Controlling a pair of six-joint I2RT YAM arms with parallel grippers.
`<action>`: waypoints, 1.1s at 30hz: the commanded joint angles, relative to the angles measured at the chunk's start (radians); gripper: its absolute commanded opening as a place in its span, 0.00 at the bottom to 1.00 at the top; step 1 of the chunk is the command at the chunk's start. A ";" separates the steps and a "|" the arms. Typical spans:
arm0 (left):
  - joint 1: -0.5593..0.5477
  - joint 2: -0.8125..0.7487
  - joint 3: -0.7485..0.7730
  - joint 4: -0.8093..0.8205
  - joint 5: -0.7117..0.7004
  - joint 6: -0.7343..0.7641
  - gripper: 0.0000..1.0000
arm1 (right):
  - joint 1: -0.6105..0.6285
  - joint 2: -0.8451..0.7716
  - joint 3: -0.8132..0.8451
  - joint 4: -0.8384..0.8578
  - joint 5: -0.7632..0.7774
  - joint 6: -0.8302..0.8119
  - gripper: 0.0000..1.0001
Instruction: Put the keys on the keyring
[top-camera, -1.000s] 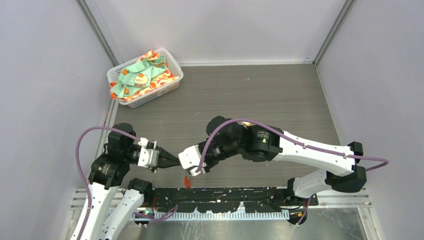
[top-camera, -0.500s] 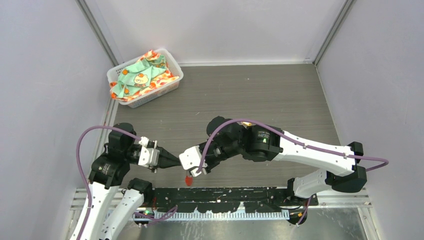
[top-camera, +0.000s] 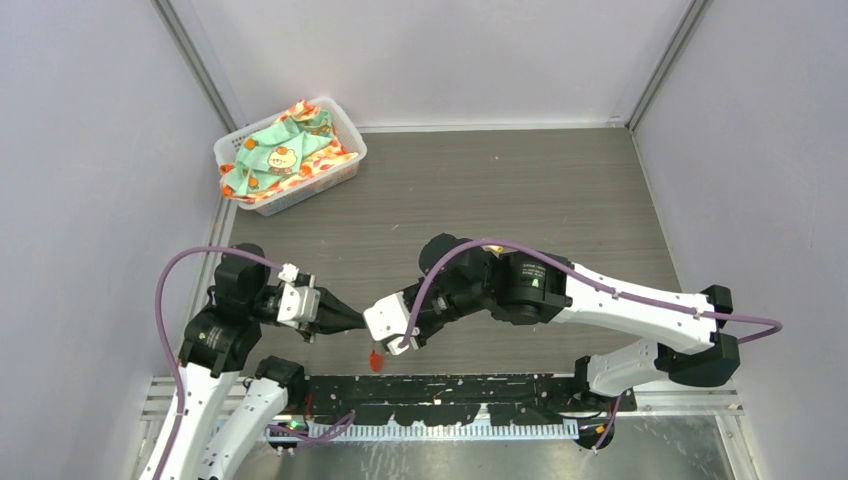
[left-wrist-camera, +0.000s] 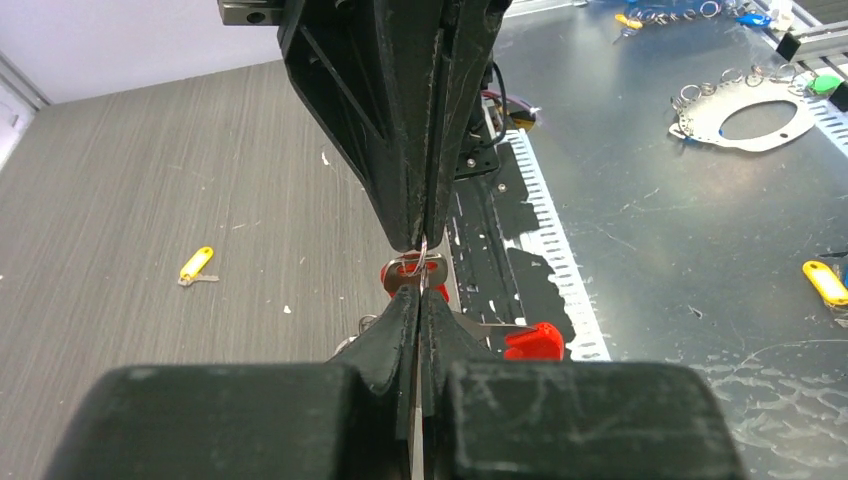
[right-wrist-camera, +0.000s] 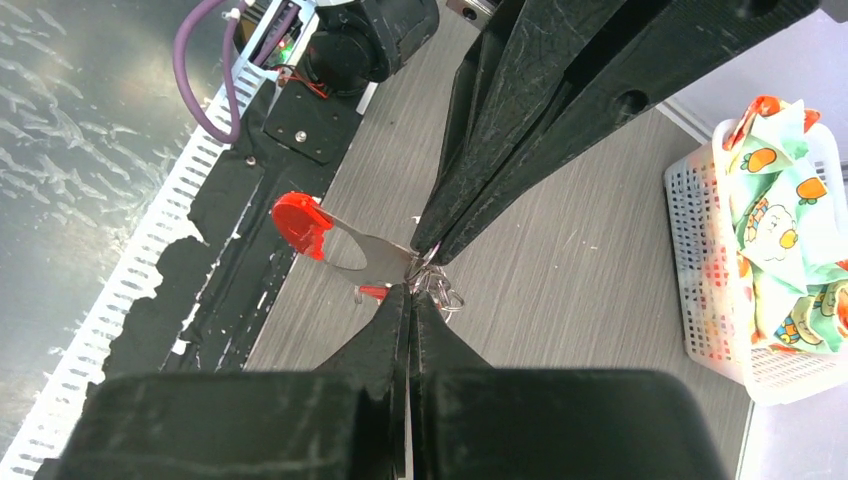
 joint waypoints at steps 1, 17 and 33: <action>0.000 -0.008 -0.011 0.160 0.000 -0.137 0.00 | -0.002 -0.044 -0.014 -0.025 0.006 -0.011 0.01; 0.000 -0.051 -0.103 0.440 -0.035 -0.472 0.00 | 0.010 -0.095 -0.136 0.142 0.137 -0.009 0.01; 0.000 -0.080 -0.171 0.643 -0.202 -0.703 0.00 | 0.027 -0.170 -0.243 0.291 0.223 -0.004 0.01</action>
